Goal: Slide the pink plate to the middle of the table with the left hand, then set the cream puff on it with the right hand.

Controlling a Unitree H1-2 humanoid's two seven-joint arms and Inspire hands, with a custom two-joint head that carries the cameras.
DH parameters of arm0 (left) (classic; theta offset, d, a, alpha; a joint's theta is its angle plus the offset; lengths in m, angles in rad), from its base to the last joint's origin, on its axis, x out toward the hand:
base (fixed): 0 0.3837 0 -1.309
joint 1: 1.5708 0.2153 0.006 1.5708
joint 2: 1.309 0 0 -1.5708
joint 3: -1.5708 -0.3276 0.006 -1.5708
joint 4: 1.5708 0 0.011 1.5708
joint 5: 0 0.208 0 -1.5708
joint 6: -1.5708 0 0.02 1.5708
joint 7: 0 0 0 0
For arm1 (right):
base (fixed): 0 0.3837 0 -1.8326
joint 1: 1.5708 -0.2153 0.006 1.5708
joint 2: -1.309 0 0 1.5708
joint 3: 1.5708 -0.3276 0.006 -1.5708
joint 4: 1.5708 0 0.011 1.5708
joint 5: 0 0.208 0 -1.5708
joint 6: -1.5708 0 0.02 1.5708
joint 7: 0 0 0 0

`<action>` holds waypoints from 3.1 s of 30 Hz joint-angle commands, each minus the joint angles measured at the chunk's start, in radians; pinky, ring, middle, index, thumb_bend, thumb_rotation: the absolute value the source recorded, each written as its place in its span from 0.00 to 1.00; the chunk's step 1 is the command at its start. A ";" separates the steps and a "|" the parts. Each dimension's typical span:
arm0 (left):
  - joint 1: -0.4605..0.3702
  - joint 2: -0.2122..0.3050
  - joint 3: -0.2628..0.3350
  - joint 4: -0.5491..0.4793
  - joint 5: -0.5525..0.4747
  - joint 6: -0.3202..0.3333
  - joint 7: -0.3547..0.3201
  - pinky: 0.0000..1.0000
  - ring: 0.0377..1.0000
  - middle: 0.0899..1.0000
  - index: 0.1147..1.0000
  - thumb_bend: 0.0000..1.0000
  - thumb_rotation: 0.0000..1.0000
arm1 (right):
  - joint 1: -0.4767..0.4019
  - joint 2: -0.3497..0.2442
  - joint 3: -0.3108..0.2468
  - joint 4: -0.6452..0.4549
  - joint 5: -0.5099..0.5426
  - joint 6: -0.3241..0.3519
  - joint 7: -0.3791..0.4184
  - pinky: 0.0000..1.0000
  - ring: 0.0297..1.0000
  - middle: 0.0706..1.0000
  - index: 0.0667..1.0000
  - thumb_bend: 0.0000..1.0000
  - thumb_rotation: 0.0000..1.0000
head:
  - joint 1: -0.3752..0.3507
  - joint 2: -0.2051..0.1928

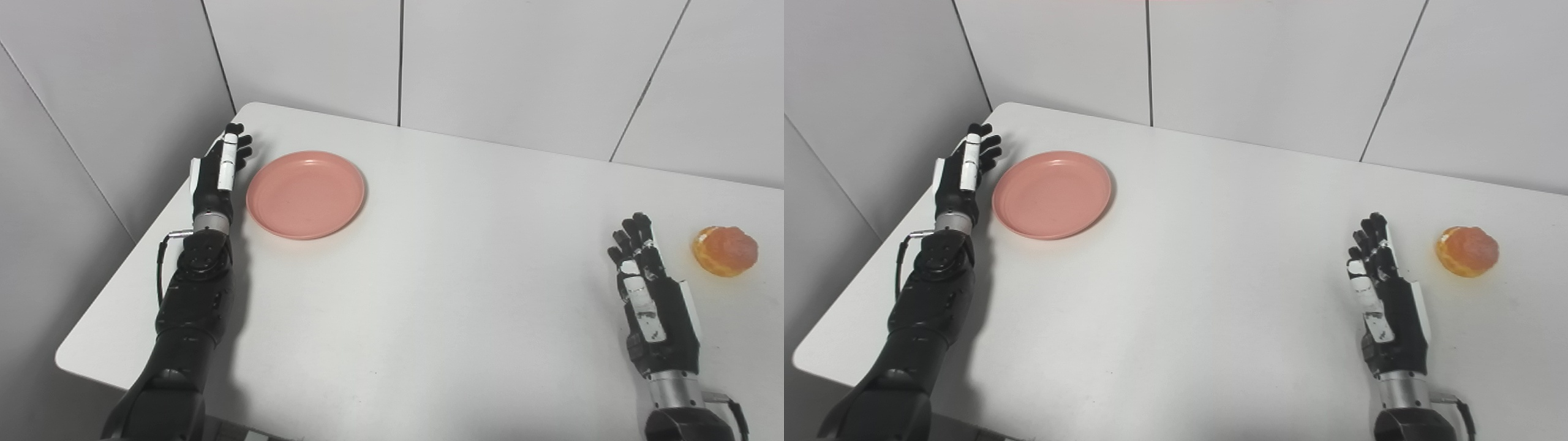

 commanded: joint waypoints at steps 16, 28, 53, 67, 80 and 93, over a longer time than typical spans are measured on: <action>-0.017 -0.026 -0.025 -0.054 -0.074 0.110 -0.077 0.85 0.86 0.84 0.81 0.62 1.00 | 0.013 -0.001 -0.006 -0.034 0.011 0.011 -0.004 1.00 1.00 1.00 1.00 0.62 0.74 | 0.008 0.009; -0.012 -0.039 -0.088 -0.078 -0.080 0.153 -0.120 0.86 0.87 0.85 0.82 0.60 1.00 | 0.012 0.004 -0.010 -0.024 0.013 -0.001 -0.013 1.00 1.00 1.00 1.00 0.60 0.73 | 0.010 0.011; 0.040 -0.248 -0.177 -0.364 -0.122 0.371 -0.163 0.87 0.87 0.85 0.84 0.56 1.00 | 0.007 -0.002 -0.016 -0.021 -0.032 -0.027 -0.040 1.00 1.00 1.00 1.00 0.62 0.74 | -0.038 0.032; 0.130 -0.396 -0.276 -0.499 -0.078 0.391 -0.144 0.88 0.88 0.86 0.83 0.56 1.00 | -0.004 0.009 -0.027 -0.071 -0.036 0.024 -0.074 1.00 1.00 1.00 1.00 0.67 0.77 | -0.175 0.081; 0.222 -0.345 -0.381 -0.622 -0.052 0.419 -0.246 0.92 0.90 0.89 0.87 0.53 1.00 | -0.055 0.055 -0.038 -0.151 -0.118 0.082 -0.194 1.00 0.99 0.99 0.98 0.60 0.77 | -0.450 0.117; 0.234 -0.281 -0.370 -0.616 -0.046 0.372 -0.298 0.95 0.92 0.90 0.88 0.56 1.00 | -0.147 0.052 -0.035 -0.094 -0.258 0.019 -0.274 1.00 0.99 0.97 0.97 0.64 0.80 | -0.556 0.130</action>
